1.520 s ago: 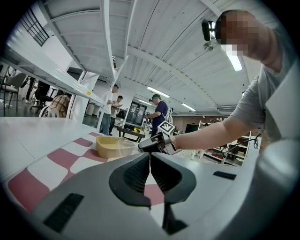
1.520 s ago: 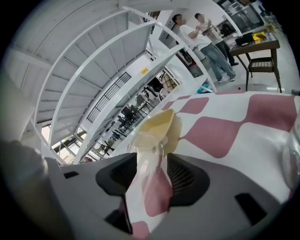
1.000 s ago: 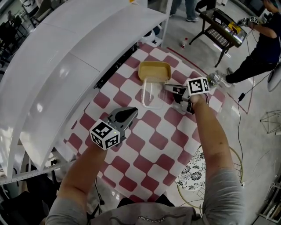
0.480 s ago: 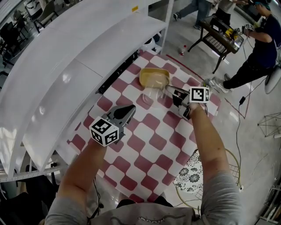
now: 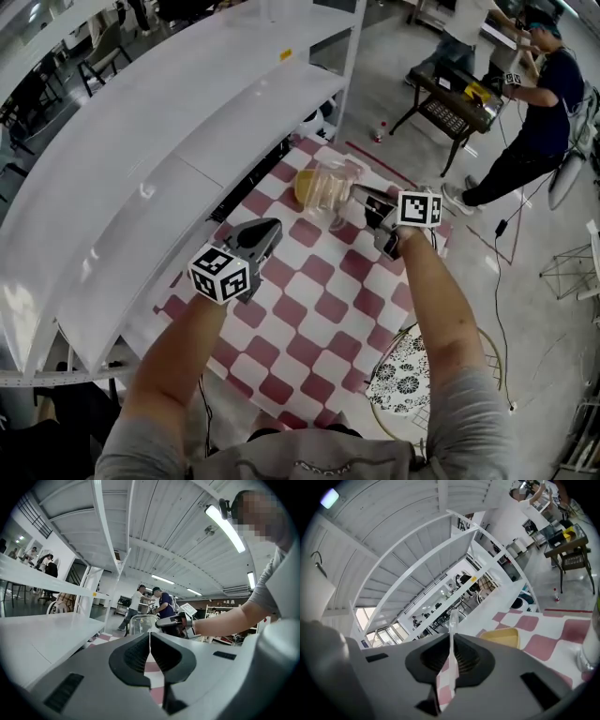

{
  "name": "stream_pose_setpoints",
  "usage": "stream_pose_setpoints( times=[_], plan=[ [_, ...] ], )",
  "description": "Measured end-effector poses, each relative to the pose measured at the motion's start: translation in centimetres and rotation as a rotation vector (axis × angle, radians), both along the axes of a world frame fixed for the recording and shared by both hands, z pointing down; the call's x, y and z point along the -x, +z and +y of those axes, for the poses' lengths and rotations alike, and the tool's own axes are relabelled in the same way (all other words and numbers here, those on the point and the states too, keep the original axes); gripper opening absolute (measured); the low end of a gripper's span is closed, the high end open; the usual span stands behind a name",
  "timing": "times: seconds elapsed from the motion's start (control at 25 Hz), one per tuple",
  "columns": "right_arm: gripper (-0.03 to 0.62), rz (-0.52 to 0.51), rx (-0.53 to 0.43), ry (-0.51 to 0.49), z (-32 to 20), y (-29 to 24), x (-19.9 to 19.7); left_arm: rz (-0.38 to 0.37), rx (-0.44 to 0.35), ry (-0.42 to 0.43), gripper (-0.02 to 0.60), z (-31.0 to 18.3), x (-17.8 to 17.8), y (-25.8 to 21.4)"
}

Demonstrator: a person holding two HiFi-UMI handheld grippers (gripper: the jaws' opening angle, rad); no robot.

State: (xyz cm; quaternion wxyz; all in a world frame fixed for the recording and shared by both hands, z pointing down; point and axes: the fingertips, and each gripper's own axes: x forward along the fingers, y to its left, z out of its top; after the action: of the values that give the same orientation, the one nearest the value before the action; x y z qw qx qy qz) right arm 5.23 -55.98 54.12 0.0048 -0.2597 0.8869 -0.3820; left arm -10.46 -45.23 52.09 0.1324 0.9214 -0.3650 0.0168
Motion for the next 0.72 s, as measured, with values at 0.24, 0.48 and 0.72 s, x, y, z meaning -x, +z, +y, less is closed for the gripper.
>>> stream_pose_setpoints(
  times=[0.24, 0.48, 0.72],
  plan=[
    [0.04, 0.05, -0.091, 0.055, 0.3, -4.4, -0.1, 0.0, -0.05, 0.009, 0.02, 0.0, 0.5, -4.2],
    [0.04, 0.087, -0.154, 0.092, 2.1, -8.7, 0.5, -0.001, -0.08, 0.027, 0.02, 1.1, 1.3, -8.1],
    [0.04, 0.106, -0.218, 0.148, 3.9, -12.4, 1.5, -0.013, -0.113, 0.054, 0.02, 3.0, 2.9, -10.8]
  ],
)
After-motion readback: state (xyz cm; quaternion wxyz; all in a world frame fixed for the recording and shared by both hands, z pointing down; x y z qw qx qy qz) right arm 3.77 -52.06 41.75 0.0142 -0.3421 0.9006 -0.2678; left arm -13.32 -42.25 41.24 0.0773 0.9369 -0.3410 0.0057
